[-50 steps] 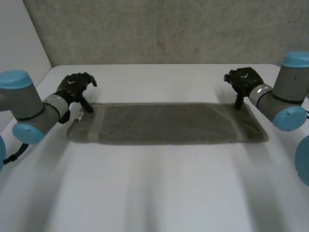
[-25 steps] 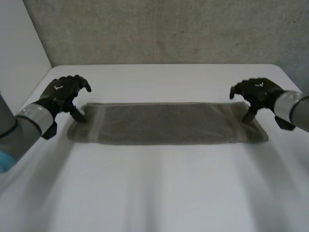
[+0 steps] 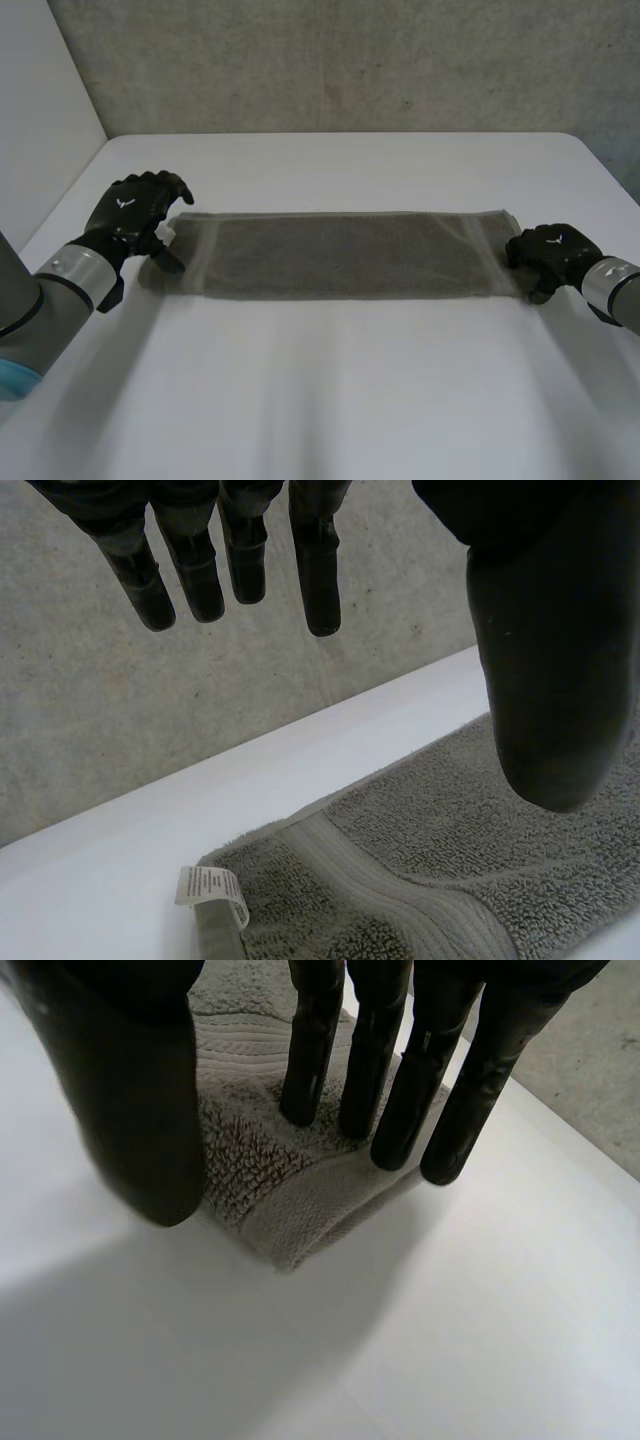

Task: Fold the towel.

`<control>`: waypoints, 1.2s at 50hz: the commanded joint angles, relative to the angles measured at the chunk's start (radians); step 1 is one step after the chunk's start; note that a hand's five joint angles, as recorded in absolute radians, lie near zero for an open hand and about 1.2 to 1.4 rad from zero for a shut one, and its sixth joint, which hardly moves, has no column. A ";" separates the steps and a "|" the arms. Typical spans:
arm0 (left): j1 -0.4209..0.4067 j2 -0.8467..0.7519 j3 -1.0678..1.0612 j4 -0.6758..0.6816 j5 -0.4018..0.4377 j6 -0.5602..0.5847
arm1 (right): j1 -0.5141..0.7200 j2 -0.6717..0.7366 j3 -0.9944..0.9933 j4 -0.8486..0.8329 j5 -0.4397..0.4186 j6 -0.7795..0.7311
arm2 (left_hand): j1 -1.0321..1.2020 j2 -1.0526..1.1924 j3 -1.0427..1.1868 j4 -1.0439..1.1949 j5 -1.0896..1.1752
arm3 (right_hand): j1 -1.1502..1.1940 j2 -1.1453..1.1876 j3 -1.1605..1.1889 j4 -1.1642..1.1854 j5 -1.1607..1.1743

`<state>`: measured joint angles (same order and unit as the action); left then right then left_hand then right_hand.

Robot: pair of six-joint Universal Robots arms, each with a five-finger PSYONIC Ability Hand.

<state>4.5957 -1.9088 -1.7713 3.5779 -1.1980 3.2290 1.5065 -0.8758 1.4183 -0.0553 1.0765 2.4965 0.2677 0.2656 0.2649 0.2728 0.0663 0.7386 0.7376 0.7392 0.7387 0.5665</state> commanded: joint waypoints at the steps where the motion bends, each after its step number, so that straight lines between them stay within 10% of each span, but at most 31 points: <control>1: 0.000 -0.001 -0.002 -0.001 0.000 0.000 | 0.003 0.009 0.002 -0.058 -0.003 0.002 | -0.045 -0.043 -0.043 -0.050 -0.019 | 0.603 0.604 0.603 0.603 0.601; 29: 0.000 -0.001 -0.003 -0.001 0.002 0.002 | -0.273 -0.038 -0.260 0.132 0.003 -0.123 | -0.048 -0.046 -0.045 -0.053 -0.021 | 0.658 0.659 0.657 0.658 0.655; 45: 0.000 0.002 -0.007 -0.001 -0.002 0.000 | 0.429 -0.058 -0.437 0.199 0.148 -0.004 | -0.048 -0.046 -0.045 -0.053 -0.021 | 0.658 0.659 0.657 0.658 0.655; 51: 0.002 -0.007 -0.010 -0.001 0.000 0.002 | 0.766 0.145 -0.573 0.152 0.232 -0.013 | -0.048 -0.046 -0.045 -0.053 -0.021 | 0.658 0.659 0.657 0.658 0.655; 57: 0.003 -0.007 -0.010 -0.001 0.000 0.002 | 0.847 0.276 -0.661 0.164 0.276 -0.028 | -0.048 -0.046 -0.045 -0.053 -0.021 | 0.658 0.659 0.657 0.658 0.655; 60: 0.005 -0.007 -0.010 -0.001 0.000 0.002 | 0.863 0.325 -0.696 0.186 0.293 -0.062 | -0.048 -0.046 -0.045 -0.053 -0.021 | 0.201 0.202 0.200 0.201 0.198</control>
<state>4.5986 -1.9161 -1.7808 3.5772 -1.1980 3.2306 2.3411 -0.6380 0.7823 0.1063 1.3415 2.4711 0.2677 0.2656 0.2649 0.2728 0.0663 1.1585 1.1565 1.1676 1.1639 0.9841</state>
